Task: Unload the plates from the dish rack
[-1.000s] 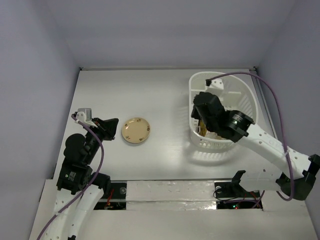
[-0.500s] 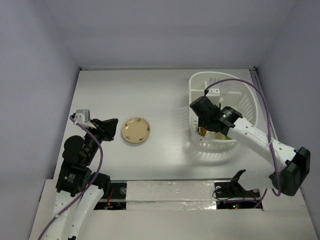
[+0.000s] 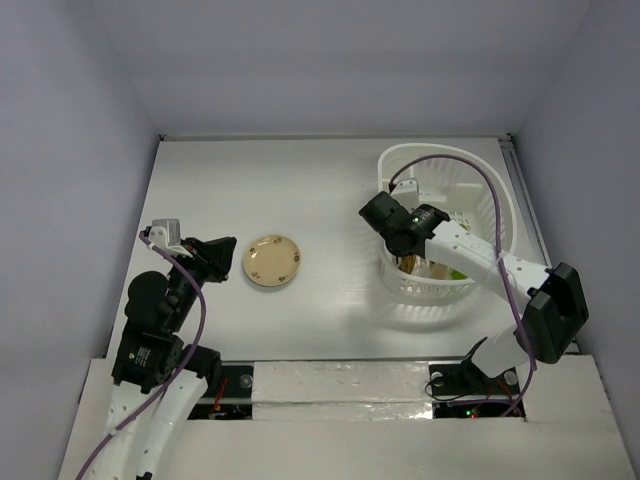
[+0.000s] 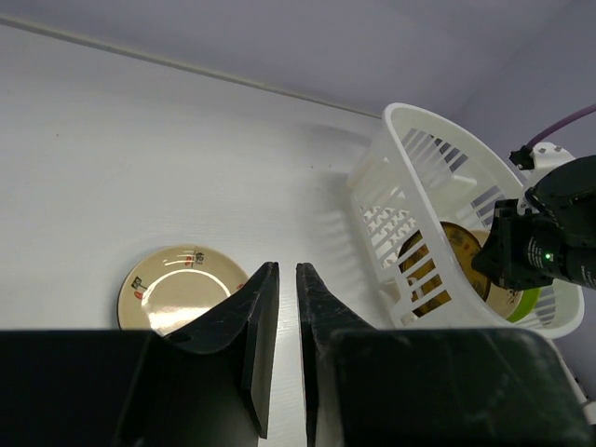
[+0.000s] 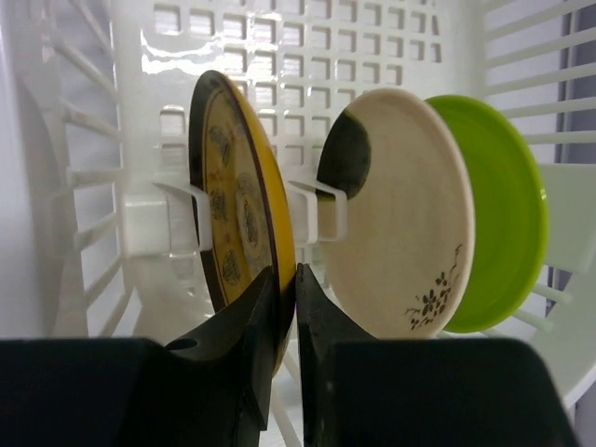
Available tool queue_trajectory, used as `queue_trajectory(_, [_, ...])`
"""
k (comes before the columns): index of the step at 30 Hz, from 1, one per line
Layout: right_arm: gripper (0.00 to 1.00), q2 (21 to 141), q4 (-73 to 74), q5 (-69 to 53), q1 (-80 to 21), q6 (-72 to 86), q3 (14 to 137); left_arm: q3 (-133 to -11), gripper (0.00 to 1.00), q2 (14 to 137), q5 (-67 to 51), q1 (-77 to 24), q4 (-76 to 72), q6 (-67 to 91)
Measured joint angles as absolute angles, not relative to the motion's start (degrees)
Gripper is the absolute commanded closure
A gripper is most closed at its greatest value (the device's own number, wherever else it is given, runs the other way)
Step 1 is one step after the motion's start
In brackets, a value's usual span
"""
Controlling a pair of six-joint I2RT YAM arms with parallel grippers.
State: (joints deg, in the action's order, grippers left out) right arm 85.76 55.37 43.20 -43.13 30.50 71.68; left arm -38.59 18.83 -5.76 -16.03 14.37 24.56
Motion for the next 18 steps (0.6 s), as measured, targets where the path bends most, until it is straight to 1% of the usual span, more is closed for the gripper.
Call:
queue_trajectory(4, [0.93,85.9,56.7,45.6,-43.1,29.2,72.6,-38.6,0.88,18.8,-5.8,-16.0,14.4,24.6])
queue_trajectory(5, [0.98,85.9,56.7,45.9,-43.1,28.8,72.6,-38.6,0.88,18.8,-5.8,-16.0,14.4,24.6])
queue_trajectory(6, [0.99,86.0,56.9,46.2,-43.1,28.4,72.7,-38.6,0.88,18.8,-5.8,-16.0,14.4,24.6])
queue_trajectory(18, [1.0,86.8,58.3,49.4,-43.1,26.1,74.9,-38.6,0.88,18.8,-5.8,-16.0,14.4,24.6])
